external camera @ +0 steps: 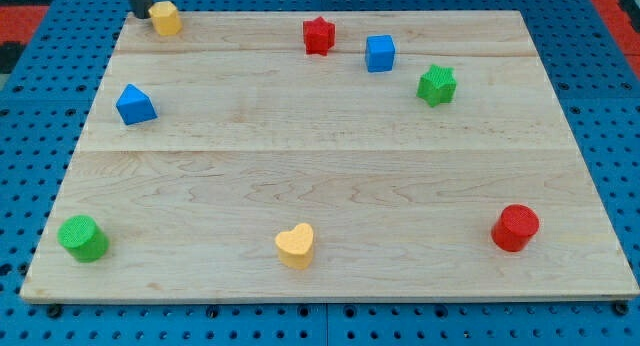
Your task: Move the yellow hexagon diagonally to the blue triangle
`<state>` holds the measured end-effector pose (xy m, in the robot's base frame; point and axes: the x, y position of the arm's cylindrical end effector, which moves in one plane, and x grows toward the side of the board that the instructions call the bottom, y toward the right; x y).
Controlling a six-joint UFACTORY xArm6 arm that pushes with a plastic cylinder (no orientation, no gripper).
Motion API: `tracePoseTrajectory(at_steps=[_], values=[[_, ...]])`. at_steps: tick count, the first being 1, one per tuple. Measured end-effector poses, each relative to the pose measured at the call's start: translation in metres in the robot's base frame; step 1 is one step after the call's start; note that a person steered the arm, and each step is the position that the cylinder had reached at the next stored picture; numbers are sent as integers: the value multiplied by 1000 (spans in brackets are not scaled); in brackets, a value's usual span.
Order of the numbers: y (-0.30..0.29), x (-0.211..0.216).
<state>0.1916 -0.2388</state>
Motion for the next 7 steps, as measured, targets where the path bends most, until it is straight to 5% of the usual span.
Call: tracePoseTrajectory(at_steps=[2,4,5,7], values=[[69,58],[13,1],[88,3],[117,70]])
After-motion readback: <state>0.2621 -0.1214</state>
